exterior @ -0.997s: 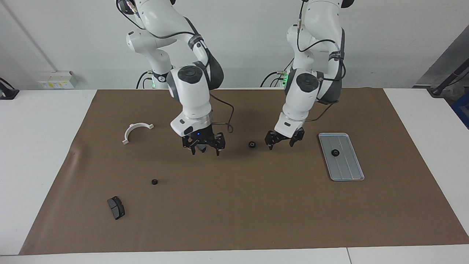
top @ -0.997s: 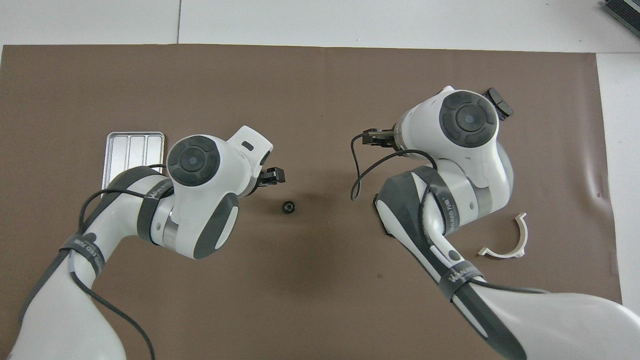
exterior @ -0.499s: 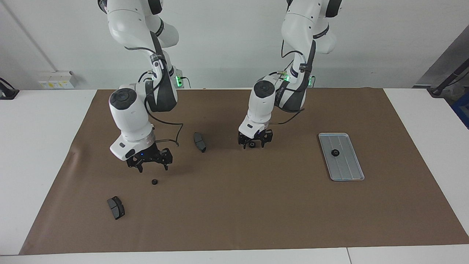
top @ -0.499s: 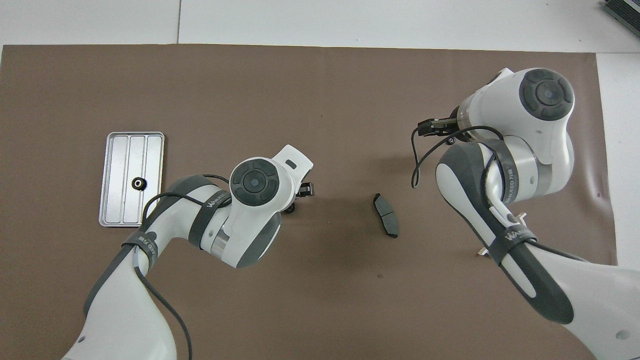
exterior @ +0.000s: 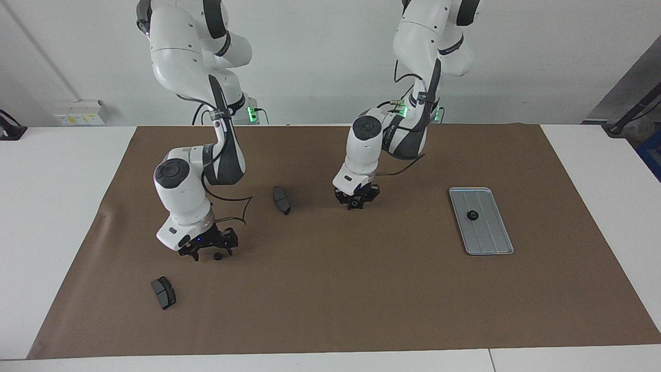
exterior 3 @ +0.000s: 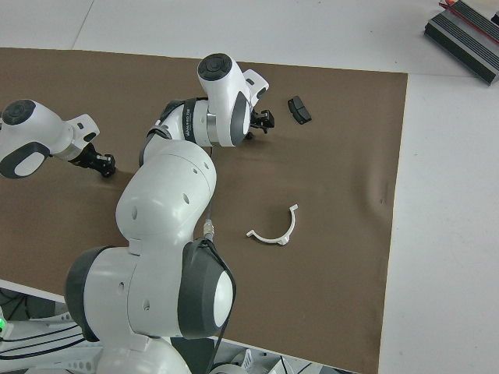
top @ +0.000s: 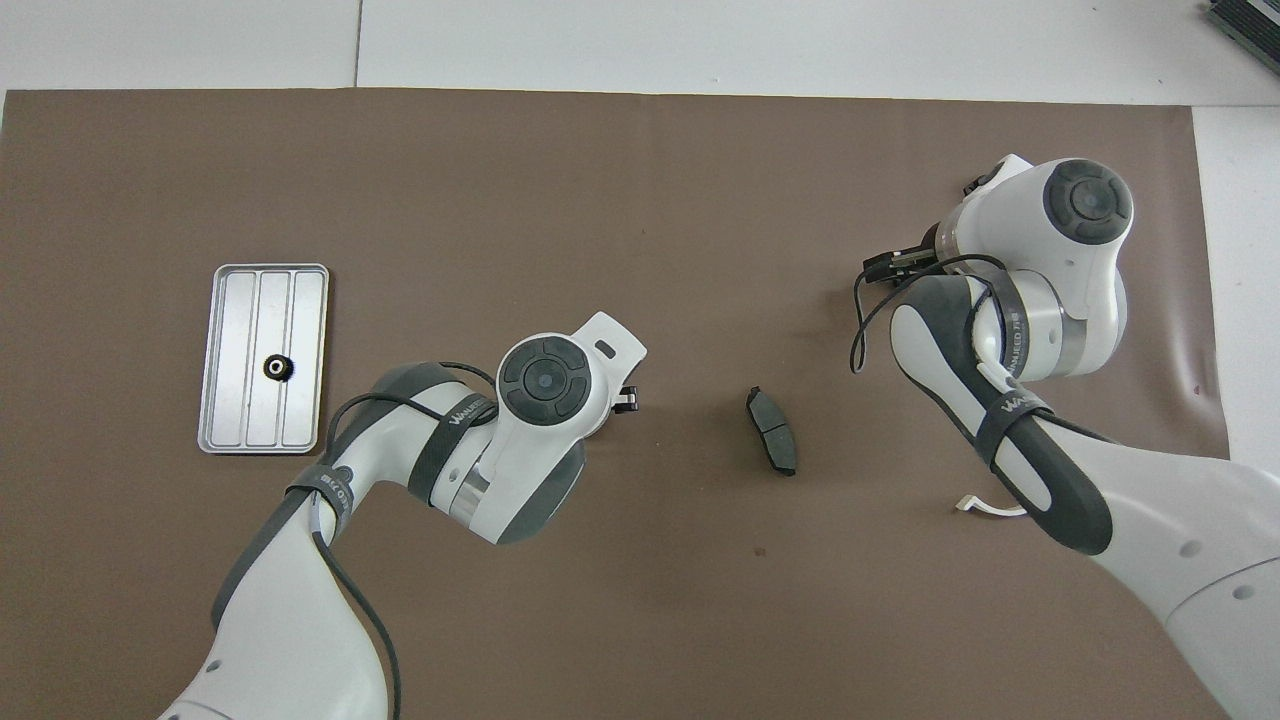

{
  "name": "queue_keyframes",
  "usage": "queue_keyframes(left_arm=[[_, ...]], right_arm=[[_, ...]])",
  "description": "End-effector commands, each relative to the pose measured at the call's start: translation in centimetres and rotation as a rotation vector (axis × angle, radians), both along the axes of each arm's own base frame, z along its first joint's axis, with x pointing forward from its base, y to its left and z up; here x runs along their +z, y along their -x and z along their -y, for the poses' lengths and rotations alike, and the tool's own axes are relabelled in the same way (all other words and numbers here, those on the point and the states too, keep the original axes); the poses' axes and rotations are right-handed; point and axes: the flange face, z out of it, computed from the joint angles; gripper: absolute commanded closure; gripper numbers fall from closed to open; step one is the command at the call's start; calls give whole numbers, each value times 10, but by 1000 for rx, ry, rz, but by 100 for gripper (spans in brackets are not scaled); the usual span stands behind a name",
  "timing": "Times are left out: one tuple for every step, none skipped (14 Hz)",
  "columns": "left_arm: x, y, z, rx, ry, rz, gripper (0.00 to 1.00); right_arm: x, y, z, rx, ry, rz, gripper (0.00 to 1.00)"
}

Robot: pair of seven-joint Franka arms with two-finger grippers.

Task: Pick bearing gear from pile to tray
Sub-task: 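Place the second bearing on the tray while the right gripper grasps the third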

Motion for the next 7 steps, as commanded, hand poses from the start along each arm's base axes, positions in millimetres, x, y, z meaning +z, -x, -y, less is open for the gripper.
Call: queue_keyframes(left_arm=[[-6, 8, -1, 3, -16, 3, 87], [-6, 8, -1, 3, -16, 3, 96], [-6, 7, -2, 5, -18, 0, 100], [-4, 4, -3, 9, -17, 2, 100], [2, -4, -6, 22, -13, 6, 100], [16, -21, -13, 48, -8, 16, 100], [30, -45, -39, 95, -10, 15, 100]], right_arm=[[-6, 11, 5, 21, -24, -13, 0], [-9, 12, 5, 21, -23, -16, 2], [-9, 12, 4, 22, -25, -7, 9], [-10, 11, 4, 20, -25, -4, 13], [-9, 11, 3, 22, -25, -1, 20], [-10, 11, 2, 22, -25, -2, 24], [-10, 11, 1, 22, -25, -1, 29]])
